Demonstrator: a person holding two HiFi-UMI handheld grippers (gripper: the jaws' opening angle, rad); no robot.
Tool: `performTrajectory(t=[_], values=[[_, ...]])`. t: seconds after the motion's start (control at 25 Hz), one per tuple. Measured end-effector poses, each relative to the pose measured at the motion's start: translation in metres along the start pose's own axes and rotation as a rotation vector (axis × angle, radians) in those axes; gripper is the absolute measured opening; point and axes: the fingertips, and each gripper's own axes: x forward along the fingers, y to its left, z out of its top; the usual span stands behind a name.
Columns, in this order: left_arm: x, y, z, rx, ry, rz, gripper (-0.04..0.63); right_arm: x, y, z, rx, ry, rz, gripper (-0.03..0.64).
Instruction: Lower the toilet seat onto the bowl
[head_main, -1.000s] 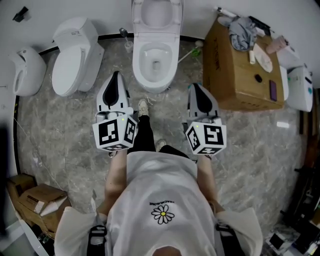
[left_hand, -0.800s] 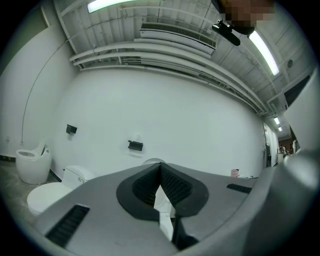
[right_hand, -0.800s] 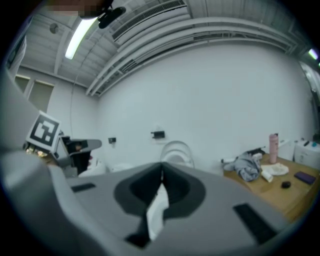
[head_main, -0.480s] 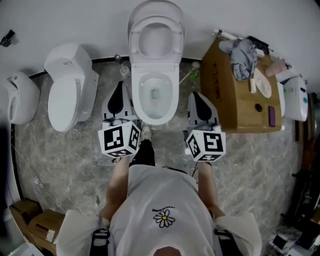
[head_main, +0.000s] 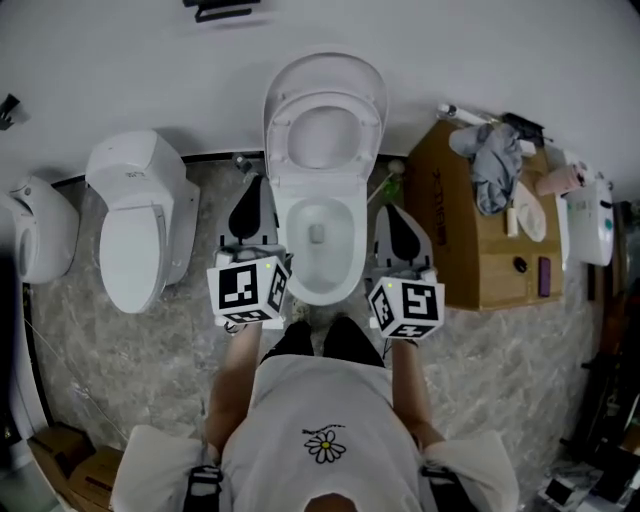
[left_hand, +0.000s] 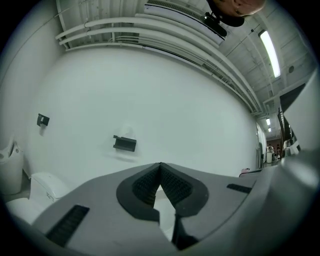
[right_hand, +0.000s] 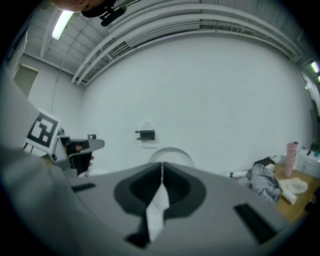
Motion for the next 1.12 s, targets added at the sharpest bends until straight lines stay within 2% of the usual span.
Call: performTrajectory(t=[0.2,0.48,0.6,0.64,0.68,0.72,0.76,0.92,1.04,1.12], values=[[0.028,0.005,-0.007,0.019,0.018,0.030,0.021,0.039,-0.013,0.002,0.009,0.005,0.022,0.029],[0.058,0.013,-0.037,-0.004,0.089,0.079,0.021,0.081,-0.027,-0.010,0.019,0.057,0.062,0.029],[0.082,0.015,-0.047,0.037,0.117,0.060,0.023,0.105,-0.034,-0.012,-0.026,0.056,0.082,0.031],[0.092,0.015,-0.050,0.052,0.129,0.045,0.028,0.114,-0.035,-0.013,-0.046,0.056,0.092,0.053],[0.103,0.017,-0.054,0.063,0.141,0.032,0.043,0.125,-0.037,-0.014,-0.063,0.063,0.104,0.122],[0.114,0.019,-0.058,0.073,0.152,0.022,0.085,0.137,-0.040,-0.016,-0.076,0.075,0.113,0.152],[0.126,0.022,-0.063,0.085,0.164,0.016,0.123,0.149,-0.044,-0.020,-0.088,0.089,0.116,0.156],[0.175,0.039,-0.093,0.125,0.225,0.027,0.170,0.200,-0.066,-0.036,-0.146,0.152,0.100,0.175],[0.207,0.056,-0.121,0.076,0.283,0.076,0.172,0.238,-0.083,-0.050,-0.170,0.194,0.077,0.186],[0.223,0.064,-0.137,0.091,0.327,0.103,0.173,0.261,-0.094,-0.058,-0.184,0.218,0.056,0.187]])
